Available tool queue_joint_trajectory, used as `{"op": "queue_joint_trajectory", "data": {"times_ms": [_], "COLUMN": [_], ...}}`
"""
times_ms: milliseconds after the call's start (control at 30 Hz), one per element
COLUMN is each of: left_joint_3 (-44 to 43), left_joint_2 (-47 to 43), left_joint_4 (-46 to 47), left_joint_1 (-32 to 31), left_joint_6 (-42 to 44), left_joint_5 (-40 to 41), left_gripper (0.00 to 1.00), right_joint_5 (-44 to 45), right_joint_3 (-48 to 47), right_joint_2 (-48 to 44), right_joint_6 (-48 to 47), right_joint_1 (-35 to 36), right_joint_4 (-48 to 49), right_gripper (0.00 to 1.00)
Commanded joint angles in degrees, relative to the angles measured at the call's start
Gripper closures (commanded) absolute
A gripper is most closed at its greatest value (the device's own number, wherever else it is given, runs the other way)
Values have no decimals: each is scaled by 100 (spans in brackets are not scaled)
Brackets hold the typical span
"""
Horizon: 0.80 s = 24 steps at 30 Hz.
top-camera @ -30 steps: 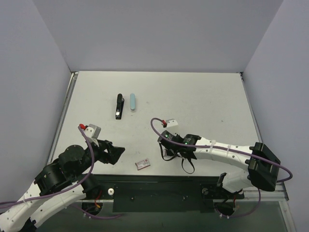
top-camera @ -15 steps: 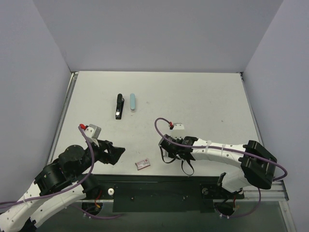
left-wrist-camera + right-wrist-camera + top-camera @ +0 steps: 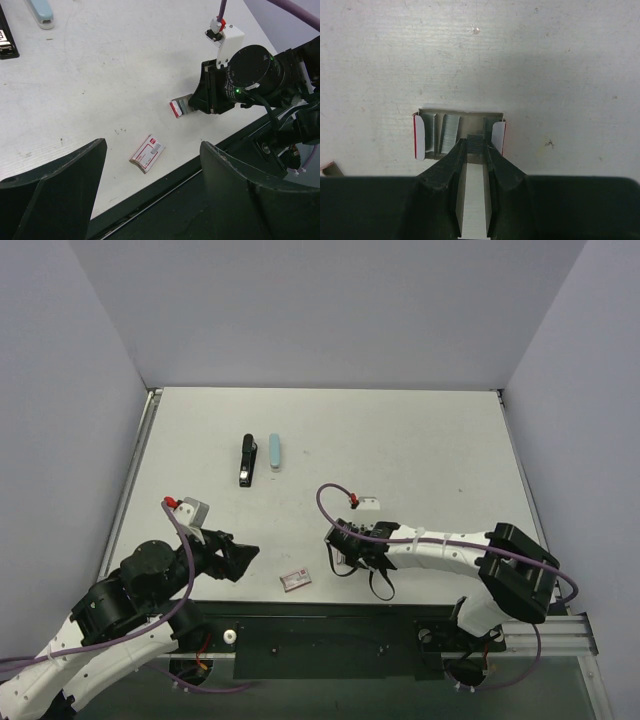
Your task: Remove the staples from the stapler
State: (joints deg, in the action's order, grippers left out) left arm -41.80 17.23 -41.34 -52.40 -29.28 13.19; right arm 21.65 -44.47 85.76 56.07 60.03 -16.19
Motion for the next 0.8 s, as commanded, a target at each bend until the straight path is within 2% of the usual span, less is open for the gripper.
{"op": "queue_joint_trajectory", "data": {"times_ms": [0,767], "left_joint_3": [-3,5], "left_joint_2": [-89,-133], "left_joint_4": [285,293], "left_joint_1": [37,37], "left_joint_6": [98,106], "left_joint_5": [-62,-80], "left_gripper": [14,14], "right_joint_5": [199,270], "right_joint_3": [-159,-264], "right_joint_2": [161,55], "right_joint_6": [167,167], "right_joint_1": [-35,0], "right_joint_4": [-69,-25], "right_gripper": [91,92]}}
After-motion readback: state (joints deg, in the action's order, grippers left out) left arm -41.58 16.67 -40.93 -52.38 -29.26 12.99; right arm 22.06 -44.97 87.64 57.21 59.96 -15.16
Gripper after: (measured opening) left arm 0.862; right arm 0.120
